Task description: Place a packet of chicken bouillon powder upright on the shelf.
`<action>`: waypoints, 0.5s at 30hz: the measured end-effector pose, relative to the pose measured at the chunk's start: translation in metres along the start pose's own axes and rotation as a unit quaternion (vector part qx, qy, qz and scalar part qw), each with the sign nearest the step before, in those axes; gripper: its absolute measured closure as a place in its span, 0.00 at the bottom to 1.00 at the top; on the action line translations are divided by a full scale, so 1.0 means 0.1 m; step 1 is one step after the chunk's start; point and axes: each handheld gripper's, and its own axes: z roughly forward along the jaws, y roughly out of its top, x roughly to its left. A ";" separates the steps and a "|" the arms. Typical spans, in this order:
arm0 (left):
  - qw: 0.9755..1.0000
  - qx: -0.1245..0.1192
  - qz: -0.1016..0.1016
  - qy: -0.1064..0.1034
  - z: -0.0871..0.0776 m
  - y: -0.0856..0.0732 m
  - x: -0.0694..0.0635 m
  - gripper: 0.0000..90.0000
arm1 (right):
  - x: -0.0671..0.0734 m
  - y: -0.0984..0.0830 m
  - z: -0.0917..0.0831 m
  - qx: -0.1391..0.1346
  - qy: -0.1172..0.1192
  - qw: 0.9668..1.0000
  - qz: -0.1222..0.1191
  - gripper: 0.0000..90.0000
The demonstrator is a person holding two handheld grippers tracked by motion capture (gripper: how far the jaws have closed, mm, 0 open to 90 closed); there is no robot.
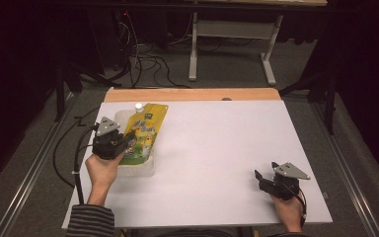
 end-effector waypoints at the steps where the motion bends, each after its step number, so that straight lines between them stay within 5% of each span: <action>1: 1.000 -0.003 0.001 0.003 0.01 -0.02 0.00 1.00 | 0.00 0.00 0.00 -0.001 0.000 1.000 -0.002 0.33; 5: 1.000 -0.012 -0.002 -0.001 0.01 -0.11 0.01 1.00 | -0.01 0.00 0.00 -0.002 0.000 1.000 0.002 0.32; 15: 1.000 0.024 0.000 0.003 -0.08 -0.17 0.02 0.98 | 0.00 0.00 -0.01 -0.003 0.000 1.000 0.000 0.33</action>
